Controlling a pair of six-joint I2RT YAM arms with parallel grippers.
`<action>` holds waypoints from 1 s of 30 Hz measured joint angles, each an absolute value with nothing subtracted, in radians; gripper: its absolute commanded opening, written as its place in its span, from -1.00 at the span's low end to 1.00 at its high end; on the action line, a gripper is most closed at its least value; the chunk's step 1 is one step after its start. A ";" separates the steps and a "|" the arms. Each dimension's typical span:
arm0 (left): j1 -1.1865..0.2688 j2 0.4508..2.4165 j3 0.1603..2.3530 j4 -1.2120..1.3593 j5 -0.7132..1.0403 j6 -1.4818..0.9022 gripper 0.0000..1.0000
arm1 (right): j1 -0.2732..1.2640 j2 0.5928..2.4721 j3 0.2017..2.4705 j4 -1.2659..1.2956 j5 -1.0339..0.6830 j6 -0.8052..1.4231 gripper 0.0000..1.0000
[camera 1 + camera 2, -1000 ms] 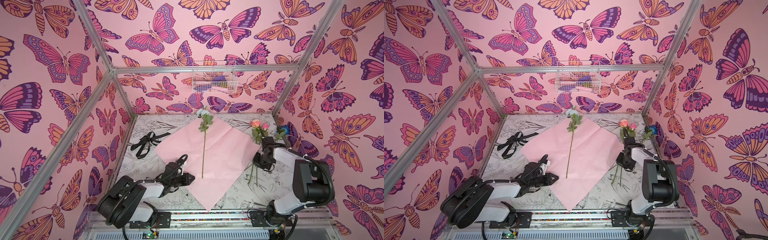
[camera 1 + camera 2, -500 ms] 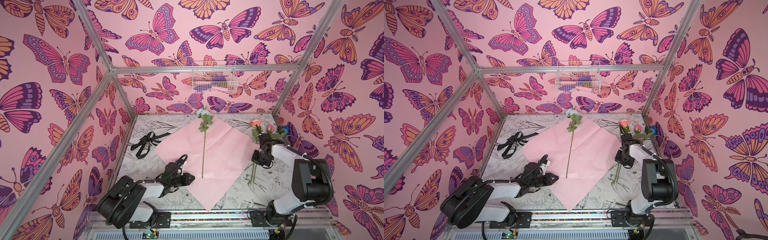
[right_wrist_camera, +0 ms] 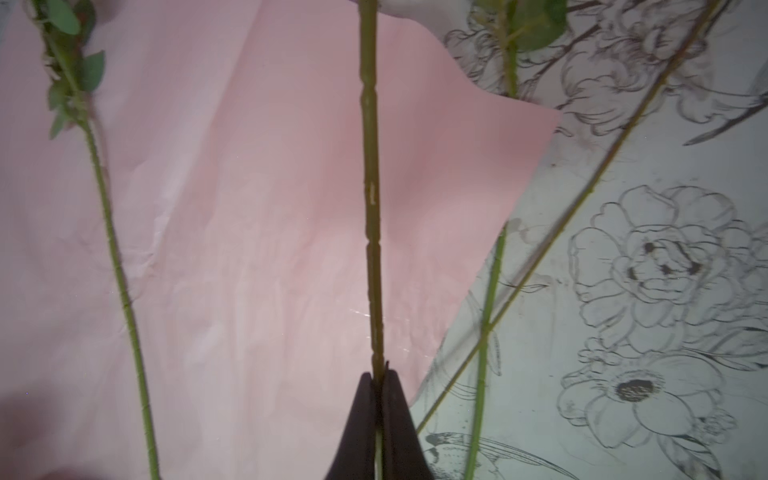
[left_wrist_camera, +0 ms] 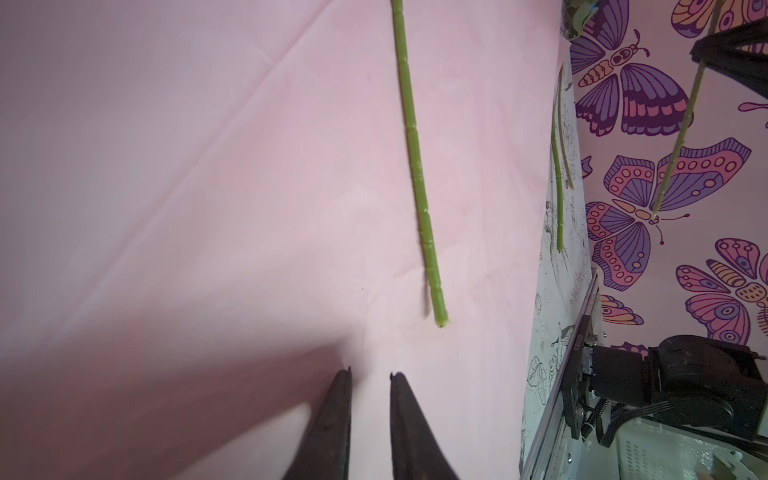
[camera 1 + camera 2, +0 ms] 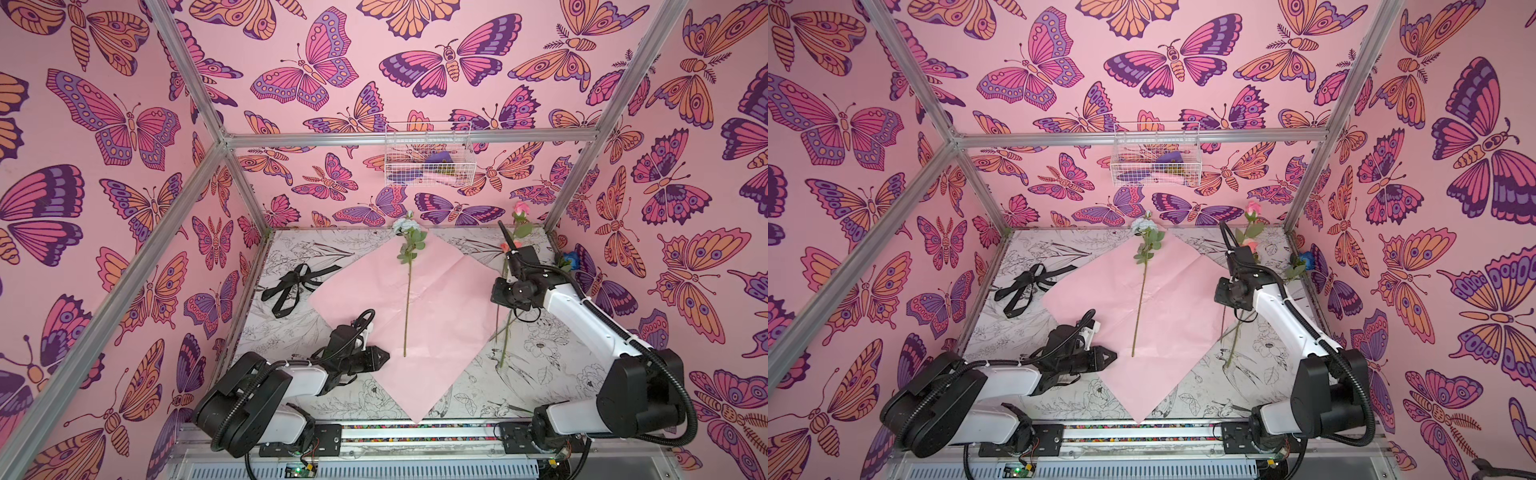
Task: Tie the bouquet of fake flowers
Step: 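Carry the pink rose onto the sheet beside the white rose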
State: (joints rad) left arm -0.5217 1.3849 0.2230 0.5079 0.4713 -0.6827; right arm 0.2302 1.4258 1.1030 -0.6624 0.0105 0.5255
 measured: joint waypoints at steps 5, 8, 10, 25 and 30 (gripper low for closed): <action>-0.522 1.383 0.222 0.508 0.471 -0.683 -0.57 | 0.326 1.533 1.126 -0.553 -0.073 0.587 -1.00; -0.522 1.383 0.221 0.508 0.471 -0.683 -0.56 | 0.387 1.662 1.179 -0.494 -0.110 0.622 -1.00; -0.522 1.383 0.220 0.509 0.471 -0.683 -0.56 | 0.426 1.752 1.226 -0.466 -0.132 0.637 -1.00; -0.517 1.367 0.204 0.514 0.471 -0.686 -0.56 | 0.506 2.044 1.401 -0.342 -0.264 0.764 -1.00; -0.517 1.364 0.204 0.512 0.471 -0.686 -0.56 | 0.531 2.055 1.401 -0.331 -0.282 0.781 -1.00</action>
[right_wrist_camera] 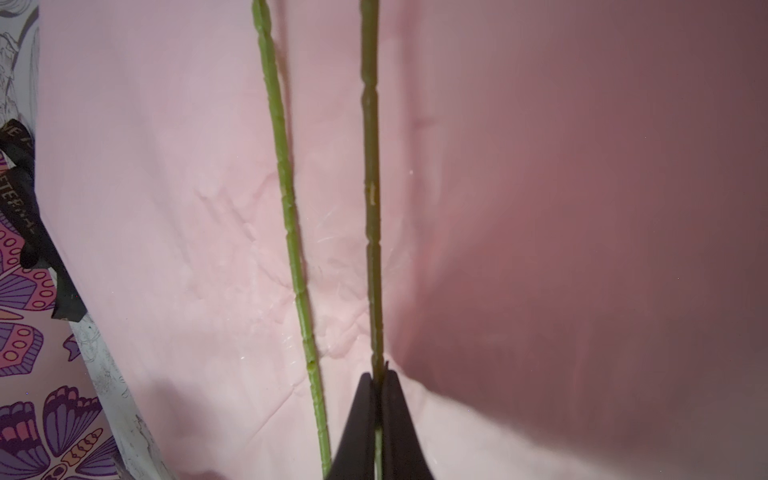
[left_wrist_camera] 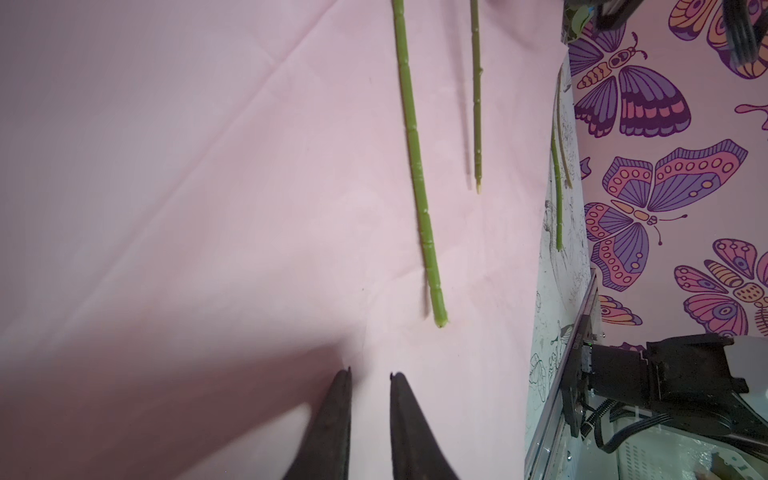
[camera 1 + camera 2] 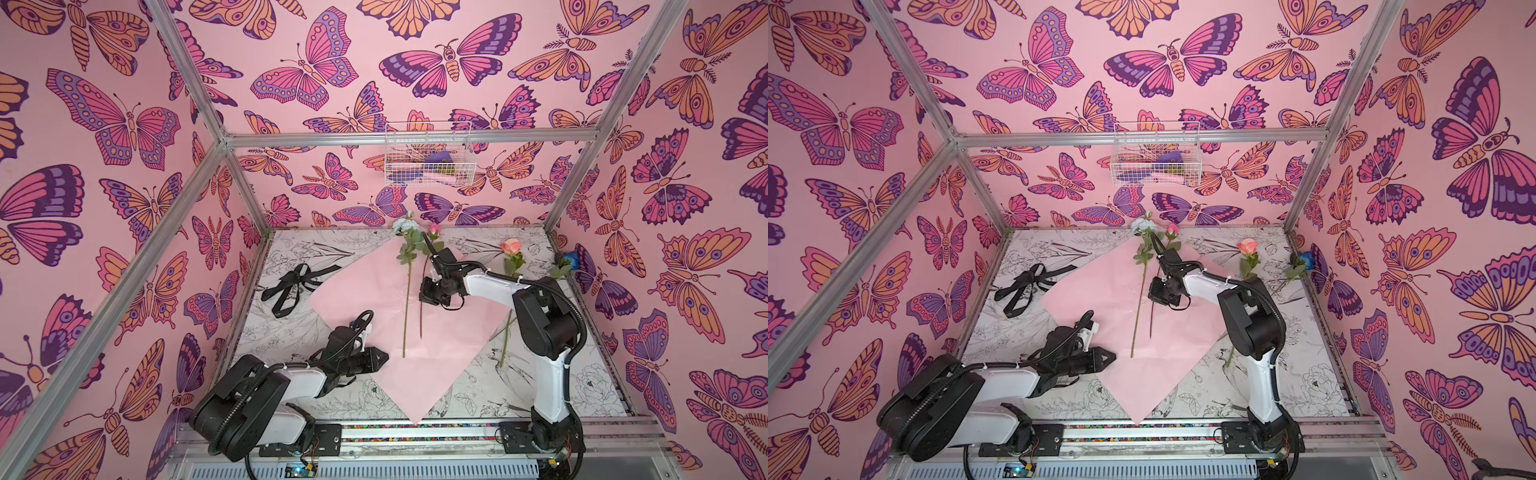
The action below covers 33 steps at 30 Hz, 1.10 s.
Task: Tie the bouquet of fake flowers
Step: 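Carry the pink rose onto the sheet beside the white rose, then open the right gripper and move it back to the remaining roses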
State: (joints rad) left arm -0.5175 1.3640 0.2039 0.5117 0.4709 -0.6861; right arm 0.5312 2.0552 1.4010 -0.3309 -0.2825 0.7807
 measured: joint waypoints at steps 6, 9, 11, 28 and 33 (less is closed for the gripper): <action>-0.517 1.364 0.204 0.511 0.471 -0.686 -0.57 | 0.572 2.063 1.401 -0.329 -0.290 0.782 -1.00; -0.517 1.364 0.204 0.511 0.471 -0.686 -0.56 | 0.586 2.065 1.401 -0.331 -0.290 0.785 -0.96; -0.517 1.364 0.204 0.511 0.471 -0.686 -0.56 | 0.593 2.065 1.401 -0.332 -0.289 0.786 -0.87; -0.517 1.364 0.204 0.511 0.471 -0.686 -0.57 | 0.580 1.876 1.379 -0.503 -0.152 0.722 -0.36; -0.517 1.364 0.204 0.511 0.471 -0.689 -0.56 | 0.503 1.706 1.309 -0.561 -0.083 0.706 -0.38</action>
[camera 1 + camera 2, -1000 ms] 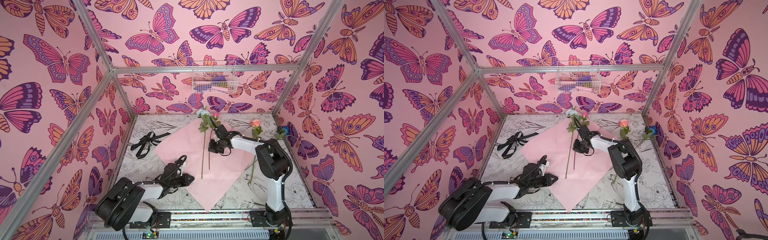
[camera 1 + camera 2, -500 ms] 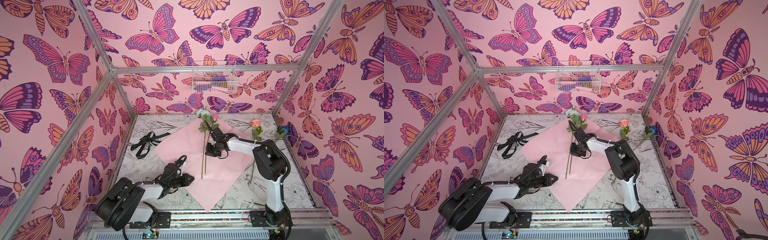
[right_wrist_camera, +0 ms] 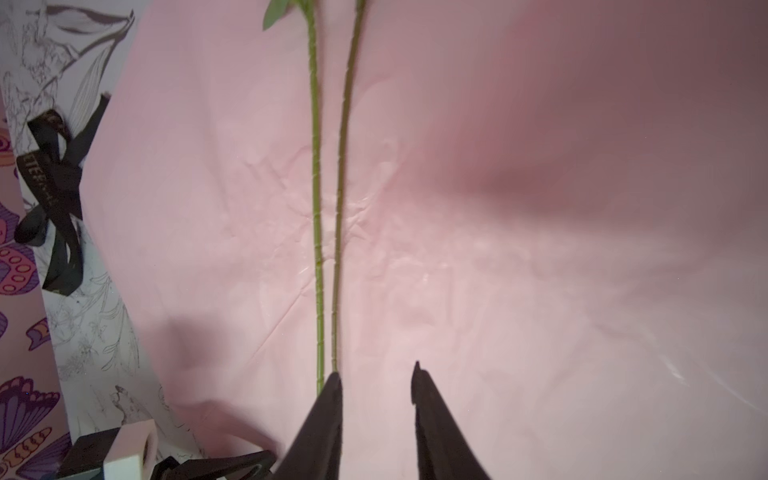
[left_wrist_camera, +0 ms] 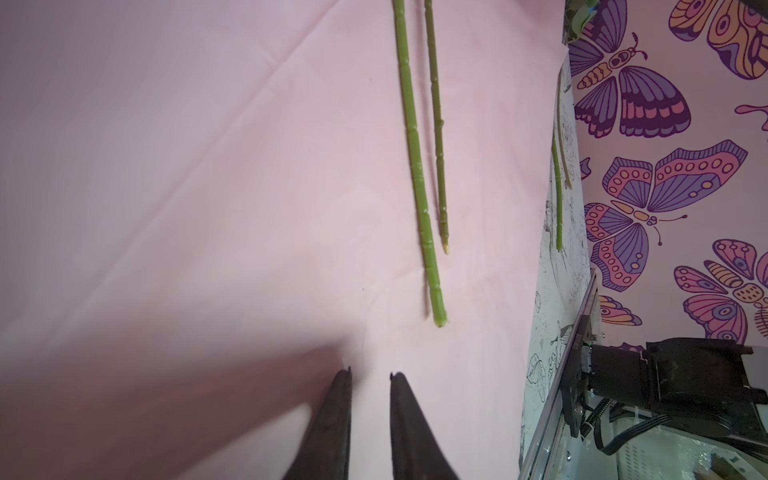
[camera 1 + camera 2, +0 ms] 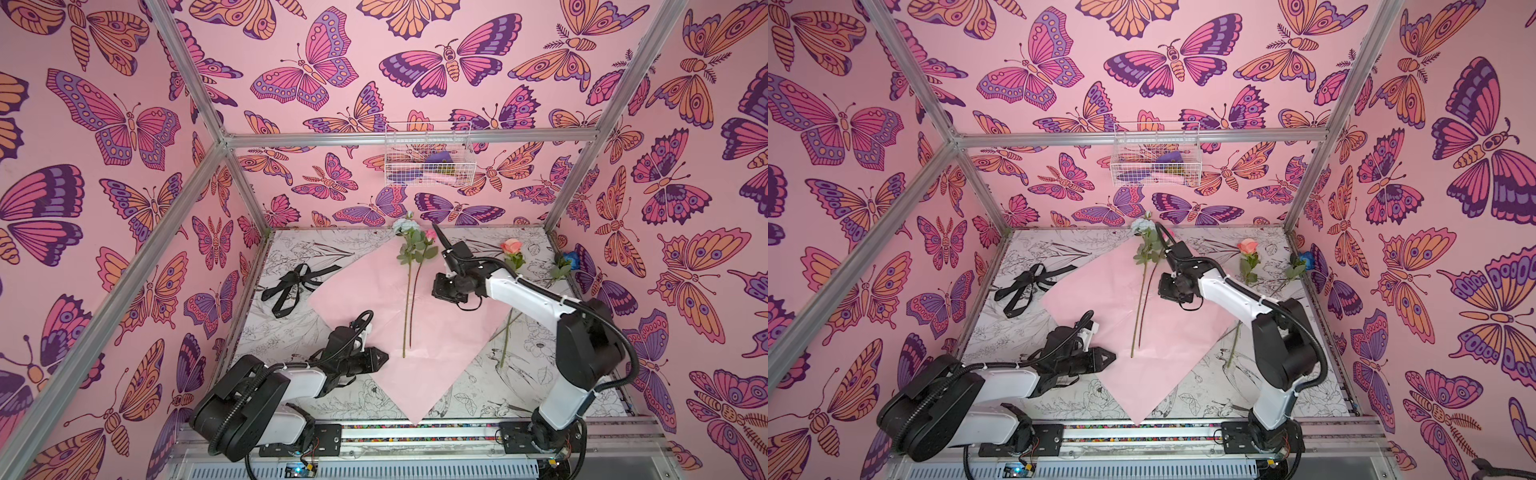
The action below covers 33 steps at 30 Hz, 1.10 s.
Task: Tie the bouquet of fake flowers
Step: 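Open the right gripper and move it back to the remaining roses, then grasp a blue rose stem from the bunch with the right gripper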
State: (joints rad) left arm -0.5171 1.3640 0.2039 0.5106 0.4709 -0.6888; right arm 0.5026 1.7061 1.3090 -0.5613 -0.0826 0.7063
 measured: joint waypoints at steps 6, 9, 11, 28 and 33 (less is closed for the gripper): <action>-0.517 1.364 0.204 0.511 0.471 -0.689 -0.56 | 0.355 1.547 1.209 -0.663 0.041 0.701 -0.46; -0.517 1.364 0.204 0.511 0.471 -0.689 -0.57 | 0.260 1.485 1.165 -0.708 0.089 0.695 -0.44; -0.517 1.364 0.204 0.511 0.471 -0.689 -0.56 | 0.196 1.456 1.140 -0.728 0.113 0.686 -0.43; -0.517 1.365 0.204 0.511 0.471 -0.690 -0.56 | -0.107 1.595 1.099 -0.739 0.172 0.601 -0.28; -0.517 1.366 0.204 0.513 0.471 -0.690 -0.56 | -0.108 1.684 1.099 -0.706 0.136 0.604 -0.22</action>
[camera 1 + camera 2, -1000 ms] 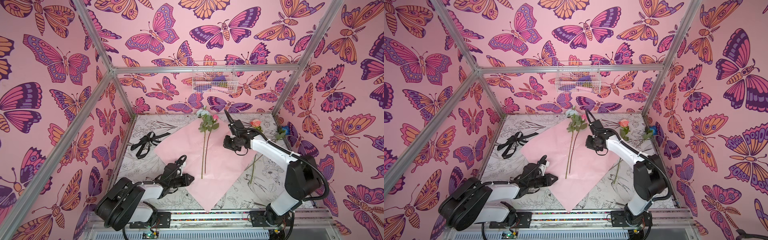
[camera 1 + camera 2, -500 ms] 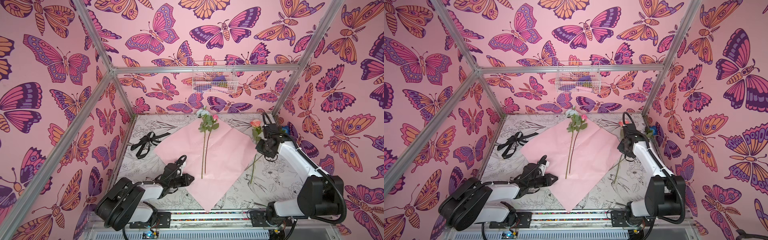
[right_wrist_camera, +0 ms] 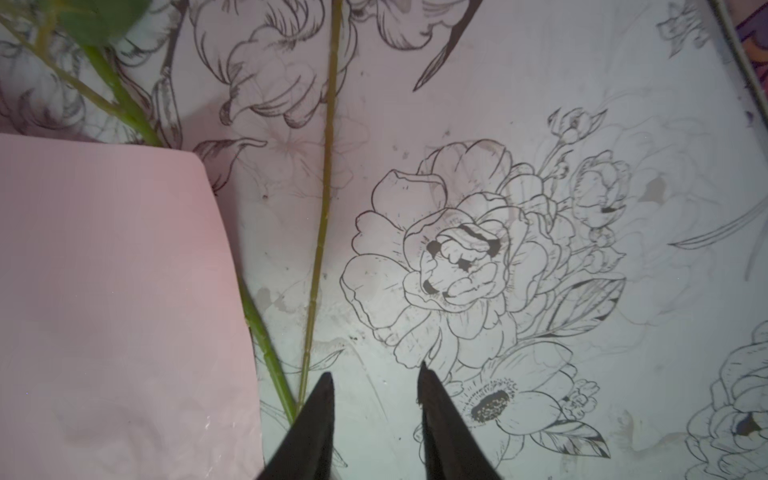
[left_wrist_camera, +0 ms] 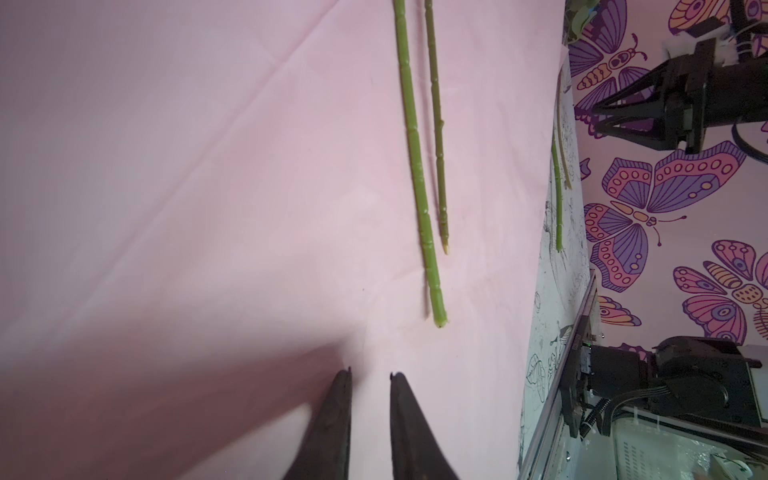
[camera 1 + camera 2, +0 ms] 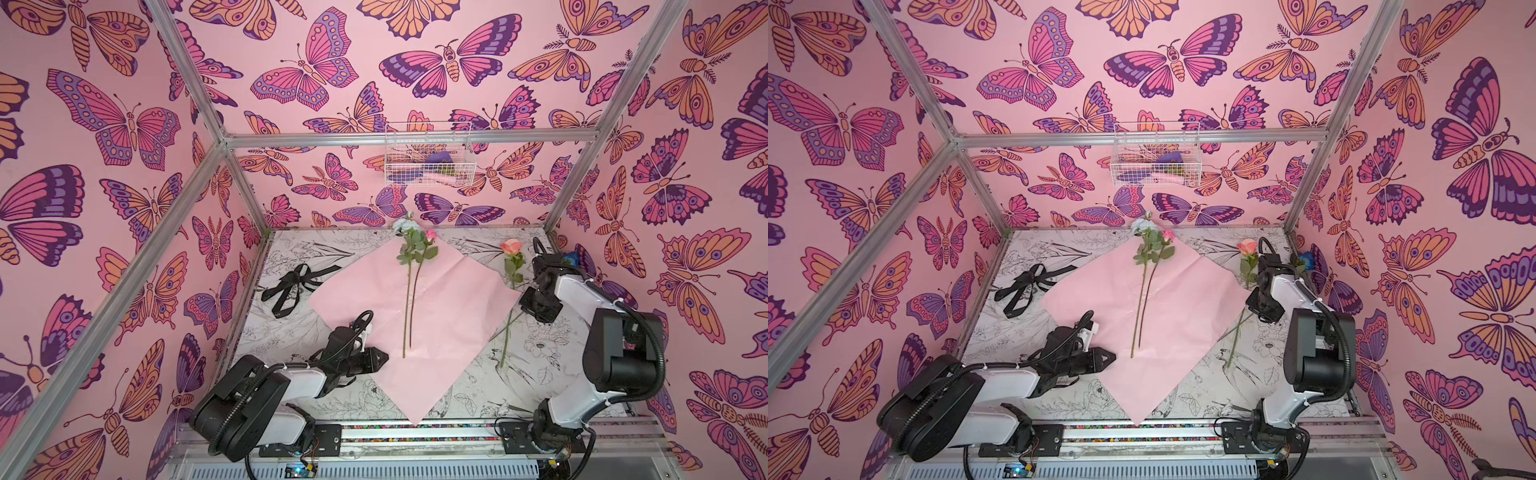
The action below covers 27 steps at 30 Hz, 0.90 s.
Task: Tie the bouquet of fake flowers
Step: 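Grasp a blue rose stem from the bunch with the right gripper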
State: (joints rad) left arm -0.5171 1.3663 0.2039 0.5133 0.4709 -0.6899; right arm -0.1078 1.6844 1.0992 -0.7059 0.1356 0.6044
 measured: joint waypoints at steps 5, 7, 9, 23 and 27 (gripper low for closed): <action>-0.517 1.376 0.204 0.527 0.472 -0.693 -0.57 | -0.108 1.715 1.098 -0.660 0.091 0.621 -0.21; -0.517 1.377 0.204 0.529 0.472 -0.694 -0.57 | -0.108 1.717 1.098 -0.645 0.081 0.628 -0.21; -0.517 1.382 0.204 0.535 0.472 -0.694 -0.57 | -0.107 1.719 1.098 -0.634 0.076 0.629 -0.21; -0.517 1.397 0.204 0.559 0.475 -0.698 -0.57 | -0.098 1.777 1.067 -0.611 0.075 0.640 -0.26; -0.516 1.397 0.204 0.559 0.475 -0.698 -0.57 | -0.098 1.779 1.067 -0.609 0.079 0.649 -0.41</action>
State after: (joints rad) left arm -0.5163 1.3968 0.2039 0.5591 0.4751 -0.6979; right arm -0.0978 1.7786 1.0668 -0.6086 0.0792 0.6487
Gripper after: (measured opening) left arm 0.215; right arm 0.334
